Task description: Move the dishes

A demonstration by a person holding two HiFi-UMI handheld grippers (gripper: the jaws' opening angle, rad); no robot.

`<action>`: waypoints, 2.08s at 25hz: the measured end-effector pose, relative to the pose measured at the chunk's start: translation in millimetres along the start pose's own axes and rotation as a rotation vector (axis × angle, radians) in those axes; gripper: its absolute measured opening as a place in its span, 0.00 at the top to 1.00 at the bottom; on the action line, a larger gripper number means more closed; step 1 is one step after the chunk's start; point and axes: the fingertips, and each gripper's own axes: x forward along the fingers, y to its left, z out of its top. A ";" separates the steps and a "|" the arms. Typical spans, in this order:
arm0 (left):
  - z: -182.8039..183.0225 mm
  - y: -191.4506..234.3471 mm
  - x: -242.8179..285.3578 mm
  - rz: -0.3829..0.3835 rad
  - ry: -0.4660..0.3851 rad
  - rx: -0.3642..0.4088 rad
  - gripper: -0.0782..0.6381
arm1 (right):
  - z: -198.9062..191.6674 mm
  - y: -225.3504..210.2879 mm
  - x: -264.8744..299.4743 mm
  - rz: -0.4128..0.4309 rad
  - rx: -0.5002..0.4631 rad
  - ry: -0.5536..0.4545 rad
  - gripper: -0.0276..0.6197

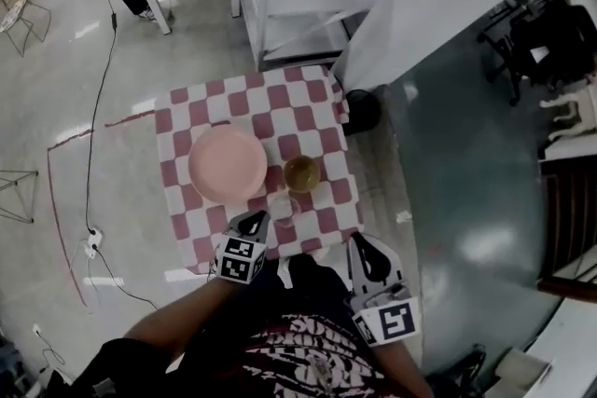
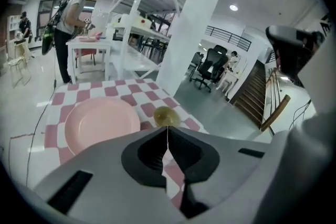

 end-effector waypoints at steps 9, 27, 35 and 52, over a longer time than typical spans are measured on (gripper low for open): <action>-59.9 27.2 50.4 0.062 0.168 -0.262 0.70 | -13.5 3.5 56.8 0.239 -0.003 0.069 0.90; -84.0 34.6 86.4 0.408 0.265 -0.311 0.83 | -22.5 -45.2 84.4 0.574 0.016 0.164 0.90; -56.0 61.9 24.1 0.489 0.176 -0.397 0.83 | -0.4 -13.3 95.6 0.654 0.023 0.115 0.90; -2.9 272.4 0.0 0.645 0.119 -0.359 0.83 | -19.3 38.2 85.8 0.449 0.038 0.170 0.90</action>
